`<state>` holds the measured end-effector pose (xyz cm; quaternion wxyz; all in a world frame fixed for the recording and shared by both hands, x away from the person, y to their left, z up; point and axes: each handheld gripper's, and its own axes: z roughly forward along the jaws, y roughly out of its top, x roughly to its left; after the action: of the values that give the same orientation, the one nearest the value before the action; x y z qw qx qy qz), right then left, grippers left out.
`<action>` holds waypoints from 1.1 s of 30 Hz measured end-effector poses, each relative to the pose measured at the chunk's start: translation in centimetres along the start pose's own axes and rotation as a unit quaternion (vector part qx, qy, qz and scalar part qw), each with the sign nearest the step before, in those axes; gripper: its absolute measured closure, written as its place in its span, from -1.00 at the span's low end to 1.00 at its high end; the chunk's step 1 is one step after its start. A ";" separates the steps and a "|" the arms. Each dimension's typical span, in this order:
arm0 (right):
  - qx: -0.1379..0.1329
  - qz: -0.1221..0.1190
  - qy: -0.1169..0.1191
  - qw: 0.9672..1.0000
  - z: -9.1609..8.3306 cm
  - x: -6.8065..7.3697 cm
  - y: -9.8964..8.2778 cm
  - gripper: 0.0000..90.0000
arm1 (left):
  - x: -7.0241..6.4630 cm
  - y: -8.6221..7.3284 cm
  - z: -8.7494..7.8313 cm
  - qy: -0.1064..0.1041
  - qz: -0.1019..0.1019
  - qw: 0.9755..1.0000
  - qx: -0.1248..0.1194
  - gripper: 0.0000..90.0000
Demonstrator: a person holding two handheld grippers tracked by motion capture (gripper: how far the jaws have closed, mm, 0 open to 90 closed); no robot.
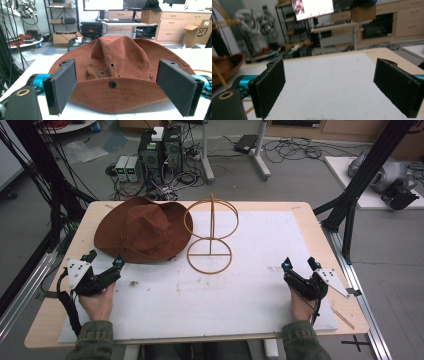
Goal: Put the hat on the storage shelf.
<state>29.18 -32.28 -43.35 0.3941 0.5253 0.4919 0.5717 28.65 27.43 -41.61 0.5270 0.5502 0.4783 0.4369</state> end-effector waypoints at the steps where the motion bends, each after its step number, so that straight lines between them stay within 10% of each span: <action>1: -0.005 0.008 -0.003 1.000 -0.1 -0.2 -0.1 -0.78 | 0.0 0.0 0.0 0.000 0.000 1.000 0.000 -0.62; 7: -0.009 0.067 -0.028 0.997 -0.5 -1.9 0.0 -0.78 | 0.0 1.5 1.0 -0.005 0.000 1.000 0.010 -0.62; 21: 0.008 -0.006 -0.024 1.000 0.2 -0.9 0.0 -0.78 | 0.9 3.7 4.7 0.003 -0.015 0.999 0.033 -0.62; 33: 0.015 -0.020 -0.021 0.999 0.4 -0.6 -0.1 -0.78 | 0.6 4.6 7.6 0.007 0.008 0.997 0.083 -0.61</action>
<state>29.65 -32.82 -43.62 0.4076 0.5328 0.5026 0.5453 36.58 26.87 -37.51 0.4731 0.5924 0.5122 0.4035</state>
